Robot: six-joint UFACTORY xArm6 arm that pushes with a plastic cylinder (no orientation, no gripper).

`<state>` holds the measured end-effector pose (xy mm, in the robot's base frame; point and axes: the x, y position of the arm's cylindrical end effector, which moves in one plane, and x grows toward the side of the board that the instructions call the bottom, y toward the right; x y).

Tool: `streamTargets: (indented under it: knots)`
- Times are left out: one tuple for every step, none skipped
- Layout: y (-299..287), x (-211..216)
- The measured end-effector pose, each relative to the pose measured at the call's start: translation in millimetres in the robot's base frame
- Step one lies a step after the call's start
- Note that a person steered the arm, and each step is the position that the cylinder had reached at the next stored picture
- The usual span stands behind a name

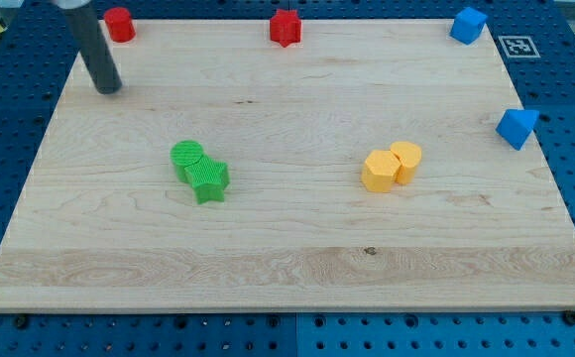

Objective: Push the red circle right a bit

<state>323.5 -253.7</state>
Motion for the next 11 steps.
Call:
streamTargets:
  knots:
    - [-37,-33]
    - [-51,-49]
    - [-51,-65]
    - [-51,-122]
    - [-46,-131]
    - [-28,-130]
    - [-7,-130]
    - [3,-117]
    - [3,-92]
    - [14,-91]
    - [33,-101]
